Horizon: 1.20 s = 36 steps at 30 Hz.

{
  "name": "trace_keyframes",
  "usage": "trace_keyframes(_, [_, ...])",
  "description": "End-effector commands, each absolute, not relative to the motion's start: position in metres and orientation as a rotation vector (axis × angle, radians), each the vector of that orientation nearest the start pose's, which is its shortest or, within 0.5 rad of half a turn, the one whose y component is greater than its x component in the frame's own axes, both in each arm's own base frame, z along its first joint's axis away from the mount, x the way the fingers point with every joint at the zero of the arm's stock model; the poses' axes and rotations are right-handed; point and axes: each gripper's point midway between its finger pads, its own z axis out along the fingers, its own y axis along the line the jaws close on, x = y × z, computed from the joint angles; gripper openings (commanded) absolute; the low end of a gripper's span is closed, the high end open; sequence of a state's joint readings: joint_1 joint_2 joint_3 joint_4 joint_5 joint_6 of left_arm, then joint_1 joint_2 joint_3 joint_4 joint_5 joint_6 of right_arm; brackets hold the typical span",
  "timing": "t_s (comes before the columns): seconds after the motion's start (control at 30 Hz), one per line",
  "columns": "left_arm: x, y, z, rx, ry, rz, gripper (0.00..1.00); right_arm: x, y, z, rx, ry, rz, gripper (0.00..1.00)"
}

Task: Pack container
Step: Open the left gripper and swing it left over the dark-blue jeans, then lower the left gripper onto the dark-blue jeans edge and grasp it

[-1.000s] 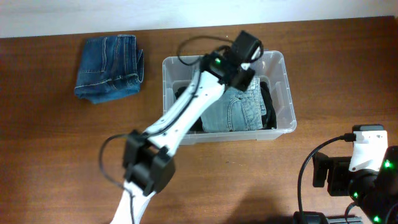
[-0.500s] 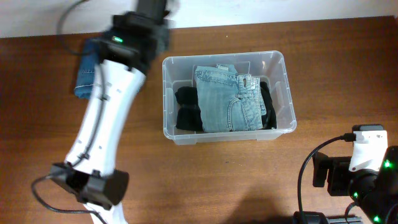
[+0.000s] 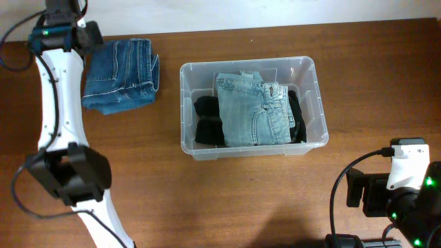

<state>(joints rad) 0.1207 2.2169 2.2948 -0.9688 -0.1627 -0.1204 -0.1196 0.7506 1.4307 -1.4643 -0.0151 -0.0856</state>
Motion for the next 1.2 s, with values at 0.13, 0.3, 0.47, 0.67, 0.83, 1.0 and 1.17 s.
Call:
trace_keyframes(0.13, [0.581,0.116,0.104,-0.407,2.583,0.158,0.01,0.152,-0.016,0.325,0.03,2.337,-0.094,0.98])
trace_keyframes(0.3, [0.58,0.117,0.049,-0.418,2.666,0.161,0.01,0.152,-0.016,0.325,0.03,2.337,-0.094,0.98])
trace_keyframes(0.47, [0.564,0.111,0.016,-0.421,2.775,0.133,0.01,0.152,-0.017,0.325,0.03,2.337,-0.094,0.98])
trace_keyframes(0.67, [0.529,0.085,-0.009,-0.423,2.953,-0.04,0.02,0.152,-0.016,0.325,0.03,2.337,-0.094,0.98])
trace_keyframes(0.83, [0.506,0.048,-0.006,-0.428,3.051,-0.318,0.01,0.152,-0.016,0.325,0.03,2.337,-0.094,0.98])
trace_keyframes(1.0, [0.498,0.04,0.001,-0.425,3.075,-0.36,0.01,0.152,-0.016,0.325,0.03,2.337,-0.094,0.98])
trace_keyframes(1.17, [0.509,0.051,0.023,-0.432,3.022,-0.34,0.01,0.152,-0.016,0.325,0.03,2.337,-0.094,0.98])
